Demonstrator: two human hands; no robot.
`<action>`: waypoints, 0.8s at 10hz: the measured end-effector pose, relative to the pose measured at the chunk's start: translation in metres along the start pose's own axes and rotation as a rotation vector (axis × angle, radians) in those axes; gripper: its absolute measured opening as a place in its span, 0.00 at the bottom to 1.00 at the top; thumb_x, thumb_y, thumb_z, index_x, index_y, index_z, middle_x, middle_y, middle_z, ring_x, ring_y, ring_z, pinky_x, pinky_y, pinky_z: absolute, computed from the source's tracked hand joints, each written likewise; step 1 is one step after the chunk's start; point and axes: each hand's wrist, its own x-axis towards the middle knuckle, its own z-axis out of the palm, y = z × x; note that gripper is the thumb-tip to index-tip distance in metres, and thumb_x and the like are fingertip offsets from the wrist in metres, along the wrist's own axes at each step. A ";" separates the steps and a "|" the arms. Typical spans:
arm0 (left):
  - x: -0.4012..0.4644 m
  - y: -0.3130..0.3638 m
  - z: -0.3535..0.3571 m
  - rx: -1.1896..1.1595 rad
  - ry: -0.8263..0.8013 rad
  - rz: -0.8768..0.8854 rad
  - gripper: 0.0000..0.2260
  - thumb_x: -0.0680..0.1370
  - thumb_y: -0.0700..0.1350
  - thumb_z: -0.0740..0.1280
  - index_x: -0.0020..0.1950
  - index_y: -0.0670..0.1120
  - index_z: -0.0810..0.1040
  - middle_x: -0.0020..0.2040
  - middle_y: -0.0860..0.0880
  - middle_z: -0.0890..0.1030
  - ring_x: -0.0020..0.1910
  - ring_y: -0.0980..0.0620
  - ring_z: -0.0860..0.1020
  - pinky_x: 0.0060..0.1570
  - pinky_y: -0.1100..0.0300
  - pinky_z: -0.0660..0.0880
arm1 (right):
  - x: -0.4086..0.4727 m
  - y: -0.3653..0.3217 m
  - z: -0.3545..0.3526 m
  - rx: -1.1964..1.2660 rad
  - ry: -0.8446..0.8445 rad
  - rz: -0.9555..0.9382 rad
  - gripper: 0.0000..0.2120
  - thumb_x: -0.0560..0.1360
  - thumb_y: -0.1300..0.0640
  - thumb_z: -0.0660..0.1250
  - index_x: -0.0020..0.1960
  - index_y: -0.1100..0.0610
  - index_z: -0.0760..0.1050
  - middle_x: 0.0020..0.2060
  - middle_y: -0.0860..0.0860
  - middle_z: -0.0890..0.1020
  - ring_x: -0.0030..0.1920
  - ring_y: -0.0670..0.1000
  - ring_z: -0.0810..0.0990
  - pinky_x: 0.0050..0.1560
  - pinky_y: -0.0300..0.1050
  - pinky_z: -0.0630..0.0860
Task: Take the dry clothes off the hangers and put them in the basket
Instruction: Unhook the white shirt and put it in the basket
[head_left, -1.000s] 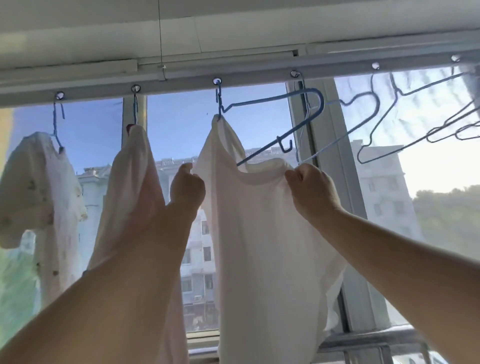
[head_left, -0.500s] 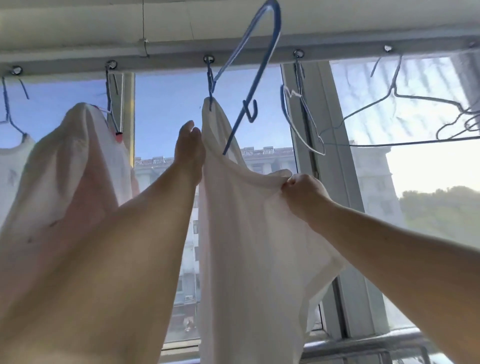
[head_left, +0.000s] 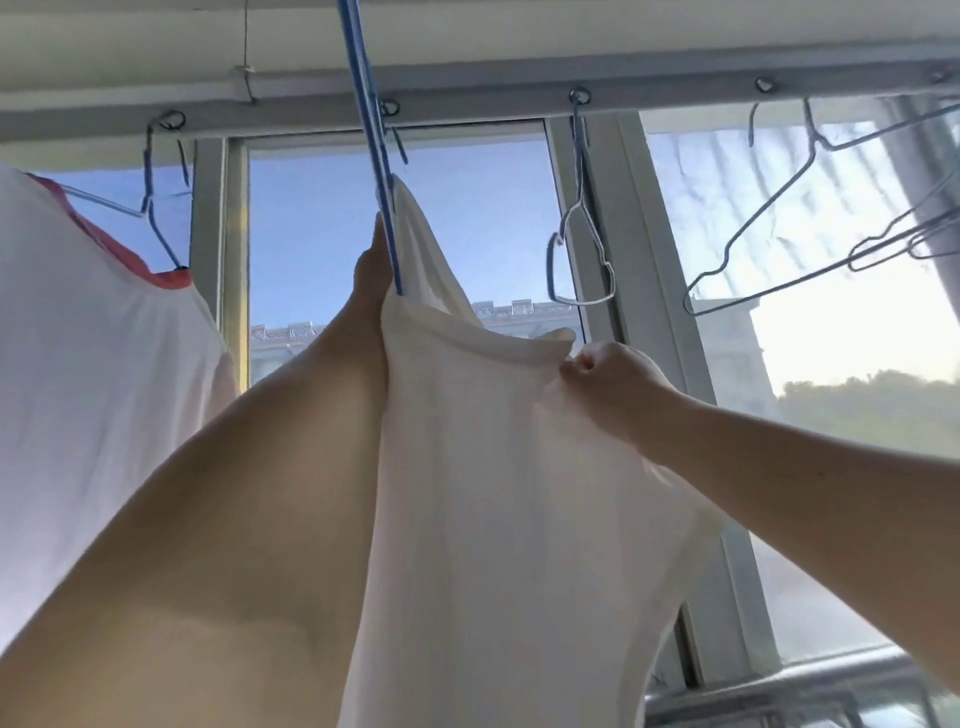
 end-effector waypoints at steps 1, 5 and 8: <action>-0.006 -0.013 -0.002 0.031 0.011 0.033 0.21 0.82 0.52 0.54 0.60 0.37 0.75 0.34 0.47 0.70 0.33 0.50 0.69 0.35 0.62 0.67 | -0.004 0.002 0.001 0.004 -0.021 0.002 0.11 0.80 0.57 0.54 0.41 0.58 0.70 0.36 0.53 0.71 0.36 0.53 0.69 0.31 0.36 0.63; -0.065 -0.109 -0.081 0.518 0.264 0.021 0.21 0.80 0.54 0.57 0.53 0.38 0.78 0.47 0.39 0.78 0.48 0.42 0.76 0.48 0.52 0.72 | -0.051 0.050 0.024 0.220 -0.029 0.060 0.13 0.77 0.50 0.61 0.39 0.56 0.76 0.30 0.49 0.75 0.31 0.50 0.72 0.29 0.39 0.67; -0.192 -0.185 -0.115 0.849 0.086 -0.134 0.15 0.82 0.50 0.54 0.46 0.40 0.72 0.37 0.47 0.71 0.43 0.47 0.70 0.42 0.57 0.63 | -0.131 0.136 0.042 0.289 -0.199 0.267 0.11 0.77 0.60 0.62 0.36 0.52 0.75 0.34 0.51 0.77 0.37 0.51 0.74 0.40 0.44 0.72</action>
